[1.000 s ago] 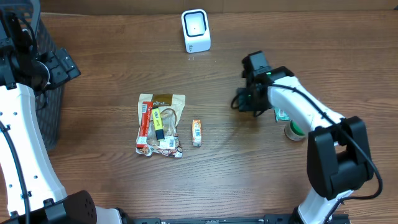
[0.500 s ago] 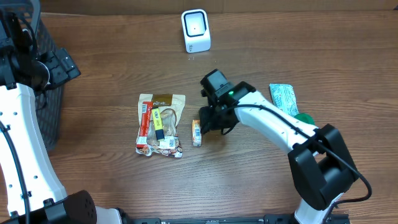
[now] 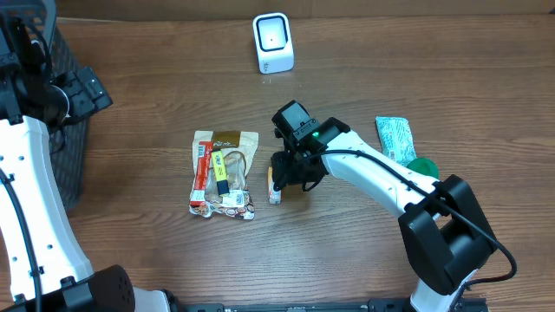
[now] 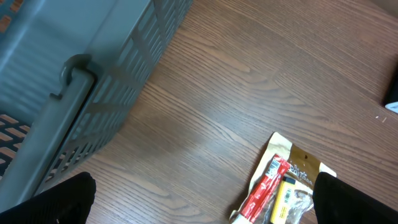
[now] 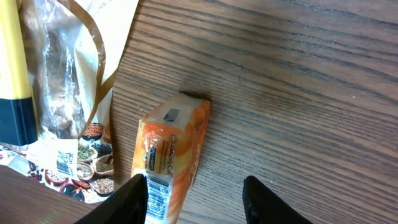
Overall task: Scan the item barcode
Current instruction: 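Move the right gripper left over the small orange packet, then lower the right gripper around the orange packet and close on it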
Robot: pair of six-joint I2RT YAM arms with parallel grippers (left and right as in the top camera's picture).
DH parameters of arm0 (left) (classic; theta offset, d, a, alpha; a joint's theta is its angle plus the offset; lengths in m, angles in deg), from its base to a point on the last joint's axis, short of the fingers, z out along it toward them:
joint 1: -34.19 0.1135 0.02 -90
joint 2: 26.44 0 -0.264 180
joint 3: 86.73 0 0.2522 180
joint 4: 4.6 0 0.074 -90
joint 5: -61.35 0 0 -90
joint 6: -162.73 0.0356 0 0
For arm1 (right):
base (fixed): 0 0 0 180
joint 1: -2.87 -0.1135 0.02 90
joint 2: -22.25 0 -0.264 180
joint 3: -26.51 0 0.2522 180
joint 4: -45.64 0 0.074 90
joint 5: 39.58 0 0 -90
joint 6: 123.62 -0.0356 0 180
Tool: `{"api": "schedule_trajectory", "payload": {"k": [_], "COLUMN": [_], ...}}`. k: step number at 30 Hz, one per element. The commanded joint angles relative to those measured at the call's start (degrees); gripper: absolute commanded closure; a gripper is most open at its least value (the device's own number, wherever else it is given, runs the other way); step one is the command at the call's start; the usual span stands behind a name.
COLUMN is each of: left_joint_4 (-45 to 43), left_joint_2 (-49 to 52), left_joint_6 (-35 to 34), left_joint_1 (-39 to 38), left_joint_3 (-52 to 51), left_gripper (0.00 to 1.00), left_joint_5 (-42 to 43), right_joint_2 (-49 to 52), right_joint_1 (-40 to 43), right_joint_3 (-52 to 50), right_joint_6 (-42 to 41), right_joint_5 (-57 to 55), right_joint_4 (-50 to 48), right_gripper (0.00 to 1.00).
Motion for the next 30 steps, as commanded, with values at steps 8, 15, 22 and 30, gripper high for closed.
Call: {"api": "schedule_trajectory", "payload": {"k": [8, 15, 22, 30], "left_joint_4": [0.0, 0.0, 0.0, 0.0], "left_joint_2": [-0.2, -0.2, -0.2, -0.2], "left_joint_6": [0.5, 0.5, 0.4, 0.4], "left_joint_1": [0.1, 0.1, 0.1, 0.1], "left_joint_3": [1.0, 1.0, 1.0, 1.0], "left_gripper": [0.0, 0.0, 0.0, 0.0], "left_joint_5": [0.2, 0.2, 0.2, 0.2], "right_joint_2": [-1.7, -1.6, -1.6, -1.6], "right_joint_1": [-1.6, -1.6, -1.7, -2.3], "right_joint_3": [1.0, 1.0, 1.0, 1.0], "right_joint_6": [-1.2, -1.2, -1.2, -1.2], "right_joint_5": [0.0, 0.1, 0.1, 0.0], "right_joint_4": [-1.3, -1.3, -1.3, -1.3], "right_gripper": [0.5, 0.5, 0.49, 0.49]}}
